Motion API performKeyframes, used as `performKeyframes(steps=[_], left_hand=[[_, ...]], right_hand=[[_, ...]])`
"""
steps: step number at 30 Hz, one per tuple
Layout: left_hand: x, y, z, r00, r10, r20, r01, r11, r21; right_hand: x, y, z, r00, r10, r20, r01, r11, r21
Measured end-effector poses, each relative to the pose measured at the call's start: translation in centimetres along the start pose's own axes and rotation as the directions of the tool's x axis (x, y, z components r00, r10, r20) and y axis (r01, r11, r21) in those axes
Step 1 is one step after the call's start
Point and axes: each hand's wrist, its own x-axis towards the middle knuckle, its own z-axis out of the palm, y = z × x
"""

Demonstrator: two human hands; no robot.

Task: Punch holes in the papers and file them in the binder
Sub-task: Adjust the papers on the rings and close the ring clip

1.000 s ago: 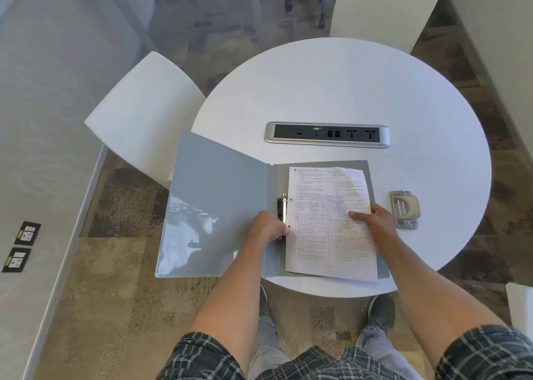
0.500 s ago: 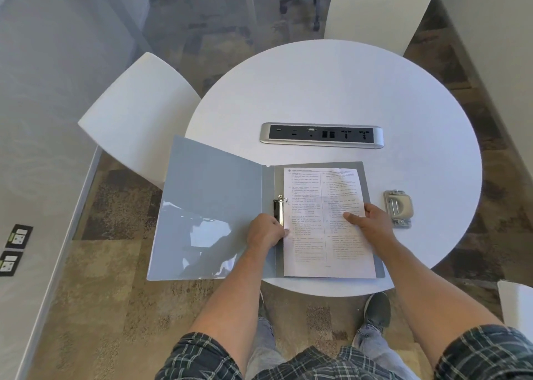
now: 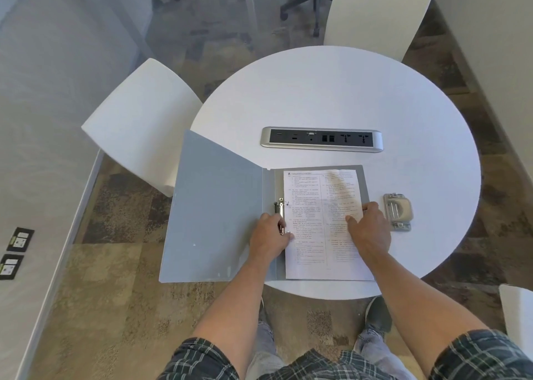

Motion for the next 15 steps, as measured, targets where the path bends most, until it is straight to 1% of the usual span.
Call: performKeyframes(steps=[3, 7, 8, 10, 11, 12, 14, 15], left_hand=[[-0.1, 0.1, -0.2, 1.0, 0.0, 0.001, 0.0, 1.0, 0.001], [-0.3, 0.2, -0.4, 1.0, 0.008, -0.005, -0.008, 1.0, -0.013], [-0.3, 0.2, -0.4, 1.0, 0.003, -0.005, -0.003, 1.0, -0.019], [-0.3, 0.3, -0.4, 1.0, -0.004, -0.001, 0.004, 1.0, -0.023], [-0.3, 0.3, -0.5, 1.0, -0.01, 0.001, 0.01, 1.0, -0.026], [-0.3, 0.3, -0.5, 1.0, -0.016, -0.002, 0.016, 0.999, -0.03], [-0.2, 0.3, -0.6, 0.999, -0.025, -0.02, 0.024, 0.999, -0.045], [-0.2, 0.3, -0.7, 0.999, -0.027, -0.025, 0.025, 0.998, -0.059]], right_hand=[[-0.2, -0.2, 0.0, 1.0, -0.015, -0.025, 0.012, 0.996, -0.092], [-0.3, -0.1, -0.2, 0.996, -0.033, -0.078, 0.021, 0.989, -0.146], [-0.3, -0.2, -0.1, 0.994, -0.05, -0.099, 0.032, 0.985, -0.17], [-0.4, -0.3, 0.1, 0.979, -0.157, -0.13, 0.128, 0.97, -0.208], [-0.5, -0.5, 0.3, 0.965, -0.231, -0.127, 0.204, 0.96, -0.19], [-0.8, -0.9, 0.4, 0.949, -0.299, -0.098, 0.286, 0.95, -0.127], [-1.7, -2.2, 0.9, 0.903, -0.429, 0.005, 0.428, 0.901, 0.062], [-2.4, -3.0, 1.1, 0.868, -0.492, 0.069, 0.482, 0.868, 0.121]])
